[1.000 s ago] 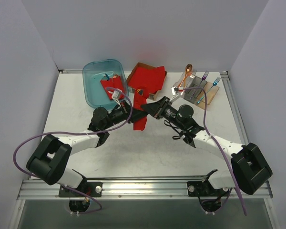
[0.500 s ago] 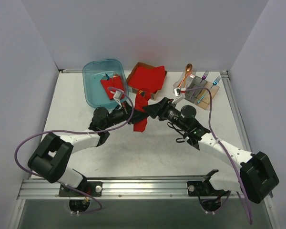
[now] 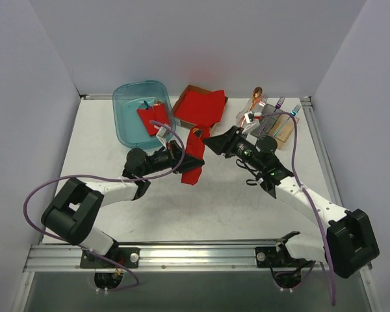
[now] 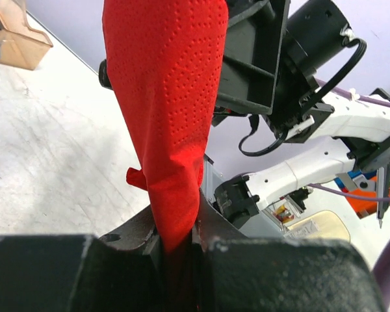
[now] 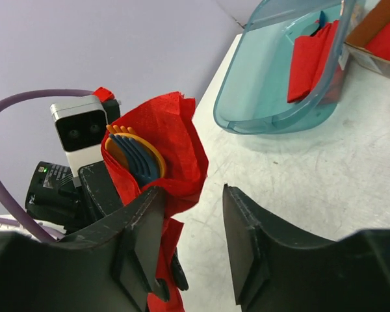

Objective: Place the utensils on the paper napkin and roll it up
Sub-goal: Adjust the napkin.

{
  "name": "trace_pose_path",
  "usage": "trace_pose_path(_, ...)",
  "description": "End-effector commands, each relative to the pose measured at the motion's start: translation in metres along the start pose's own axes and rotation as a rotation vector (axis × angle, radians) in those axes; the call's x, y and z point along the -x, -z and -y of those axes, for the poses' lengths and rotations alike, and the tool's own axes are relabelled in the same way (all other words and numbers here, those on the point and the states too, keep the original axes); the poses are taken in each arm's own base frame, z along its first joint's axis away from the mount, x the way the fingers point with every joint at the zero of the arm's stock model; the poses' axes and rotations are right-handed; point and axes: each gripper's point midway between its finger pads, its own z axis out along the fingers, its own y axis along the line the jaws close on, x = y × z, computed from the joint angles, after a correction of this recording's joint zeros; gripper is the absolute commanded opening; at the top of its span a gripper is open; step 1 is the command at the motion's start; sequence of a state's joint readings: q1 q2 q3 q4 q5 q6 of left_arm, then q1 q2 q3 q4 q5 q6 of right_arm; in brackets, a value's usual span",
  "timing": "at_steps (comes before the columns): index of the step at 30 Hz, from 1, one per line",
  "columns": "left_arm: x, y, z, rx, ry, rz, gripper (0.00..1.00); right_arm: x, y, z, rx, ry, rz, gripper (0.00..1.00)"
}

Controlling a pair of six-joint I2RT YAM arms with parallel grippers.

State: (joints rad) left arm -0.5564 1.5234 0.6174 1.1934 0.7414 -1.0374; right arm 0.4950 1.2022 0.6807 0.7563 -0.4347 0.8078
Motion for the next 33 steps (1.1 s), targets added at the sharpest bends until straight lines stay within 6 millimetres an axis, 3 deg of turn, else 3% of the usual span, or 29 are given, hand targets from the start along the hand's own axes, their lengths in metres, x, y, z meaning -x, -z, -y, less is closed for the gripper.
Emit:
trace_pose_path(1,0.002,0.002,0.019,-0.088,-0.064,-0.004,0.02,0.019,-0.005,-0.034,0.131,0.05,0.026,0.39)
trace_pose_path(5,-0.002,0.004,0.019,-0.092,-0.058,-0.019,0.03,0.019,-0.007,-0.035,0.142,0.047,0.022,0.32)
trace_pose_path(11,-0.013,0.007,0.016,-0.096,-0.042,-0.057,0.02,0.02,-0.008,-0.035,0.144,0.049,0.017,0.08)
trace_pose_path(16,-0.028,0.01,0.003,-0.058,-0.004,-0.104,0.02,0.027,-0.005,-0.036,0.132,0.08,0.023,0.0)
trace_pose_path(23,-0.039,0.014,-0.014,0.007,-0.004,-0.138,0.02,0.035,-0.001,-0.034,0.082,0.13,0.021,0.0)
trace_pose_path(30,-0.04,0.015,-0.011,0.017,-0.019,-0.144,0.02,0.04,0.0,-0.021,0.022,0.124,0.022,0.02)
trace_pose_path(32,-0.041,0.016,-0.01,0.017,-0.024,-0.143,0.02,0.042,0.0,-0.016,0.007,0.12,0.021,0.05)
trace_pose_path(33,-0.04,0.017,-0.008,0.014,-0.03,-0.139,0.02,0.041,-0.001,-0.015,0.004,0.118,0.018,0.15)
